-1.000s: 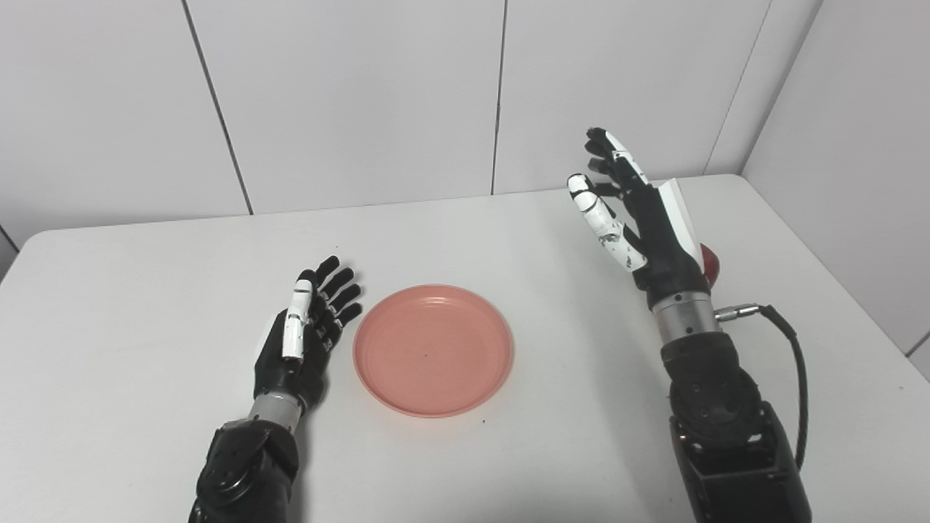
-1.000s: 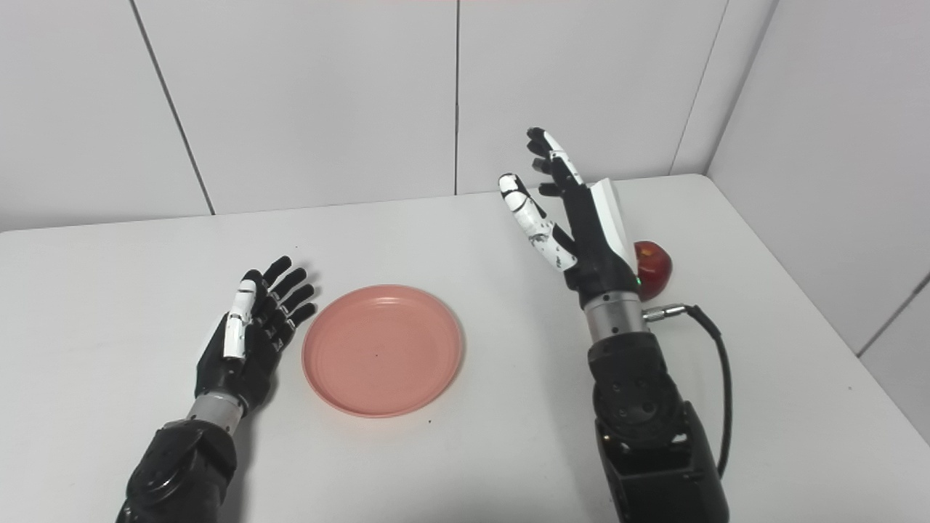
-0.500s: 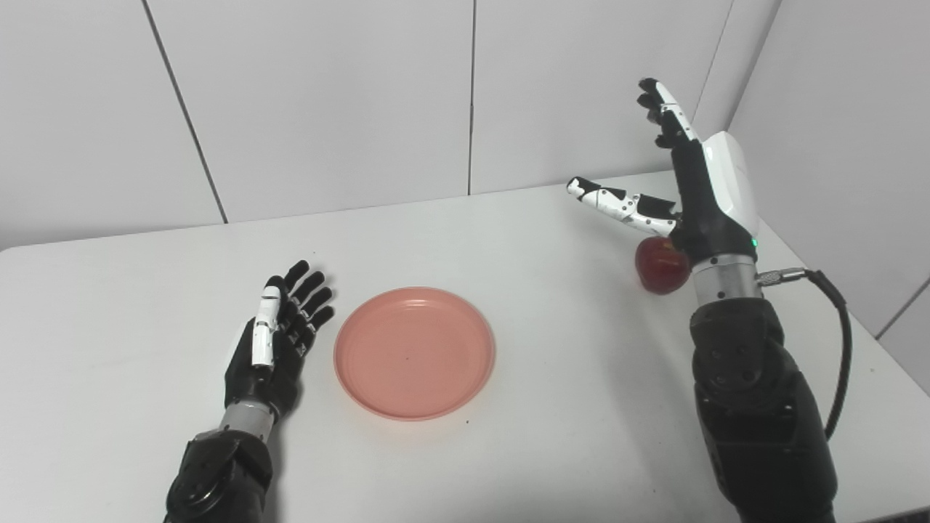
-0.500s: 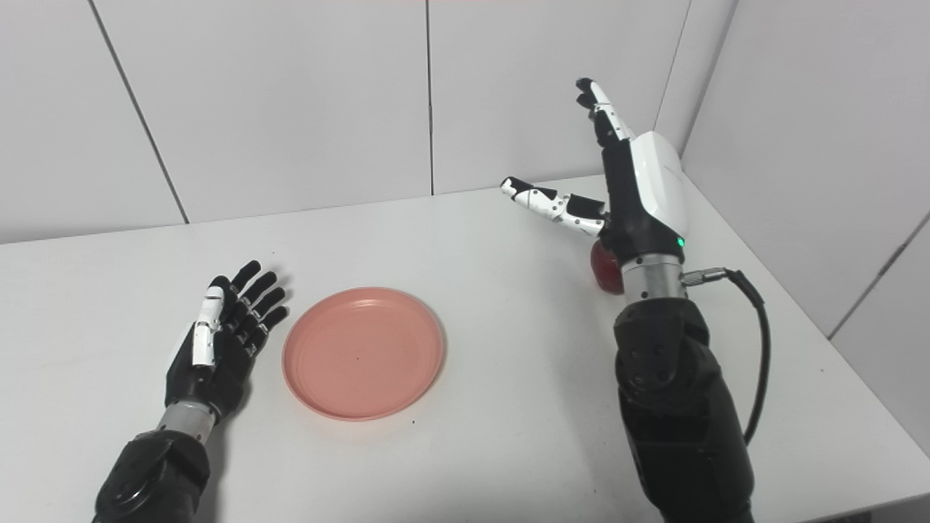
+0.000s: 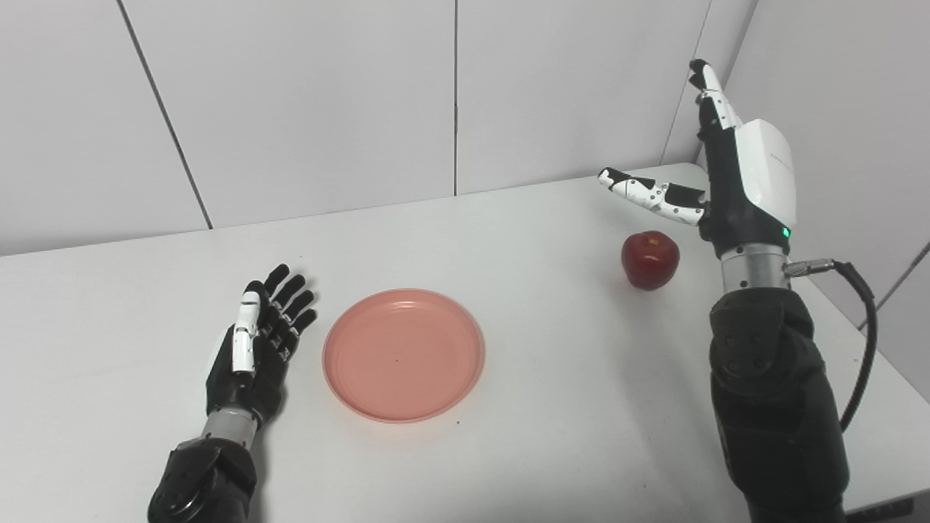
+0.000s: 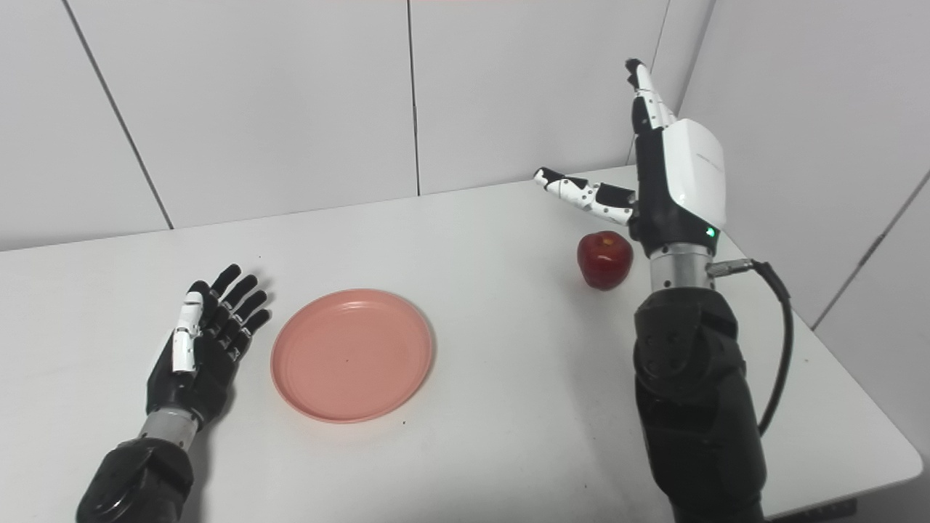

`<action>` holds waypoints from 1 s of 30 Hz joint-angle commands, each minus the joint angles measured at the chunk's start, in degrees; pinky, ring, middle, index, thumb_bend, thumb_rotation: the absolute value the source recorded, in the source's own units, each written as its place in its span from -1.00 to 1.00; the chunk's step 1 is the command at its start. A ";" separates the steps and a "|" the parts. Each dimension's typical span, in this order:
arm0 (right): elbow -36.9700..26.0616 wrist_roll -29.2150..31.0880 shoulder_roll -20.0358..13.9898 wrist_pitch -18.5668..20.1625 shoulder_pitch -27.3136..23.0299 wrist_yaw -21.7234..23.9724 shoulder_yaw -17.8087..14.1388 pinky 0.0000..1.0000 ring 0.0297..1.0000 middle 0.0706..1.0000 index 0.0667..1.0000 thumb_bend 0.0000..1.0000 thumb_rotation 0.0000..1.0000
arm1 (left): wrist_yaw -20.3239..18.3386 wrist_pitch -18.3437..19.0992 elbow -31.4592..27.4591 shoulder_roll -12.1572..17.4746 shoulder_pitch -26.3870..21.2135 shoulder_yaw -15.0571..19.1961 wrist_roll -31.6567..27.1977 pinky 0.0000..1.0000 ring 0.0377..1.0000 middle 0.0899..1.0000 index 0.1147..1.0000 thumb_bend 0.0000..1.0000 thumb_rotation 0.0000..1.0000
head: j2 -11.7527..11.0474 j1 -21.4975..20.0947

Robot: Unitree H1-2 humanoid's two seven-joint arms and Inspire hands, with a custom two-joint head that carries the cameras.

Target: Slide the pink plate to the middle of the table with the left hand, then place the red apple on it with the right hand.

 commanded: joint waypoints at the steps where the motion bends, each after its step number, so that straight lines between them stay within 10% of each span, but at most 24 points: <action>1: -0.04 -0.80 -1.92 -0.14 -0.39 -0.82 -1.07 0.60 0.82 0.89 0.95 0.92 0.06 | -0.04 0.54 1.81 0.78 0.07 0.28 -0.28 0.81 0.79 0.80 0.76 -0.23 1.00 | -0.20 -0.08; 30: 14.09 4.33 -3.76 -1.19 0.90 -3.72 1.80 0.42 0.72 0.86 0.97 1.00 0.15 | -1.52 0.04 2.97 1.99 0.03 0.85 -2.56 0.82 0.80 0.81 0.77 -0.25 1.00 | 0.19 -0.75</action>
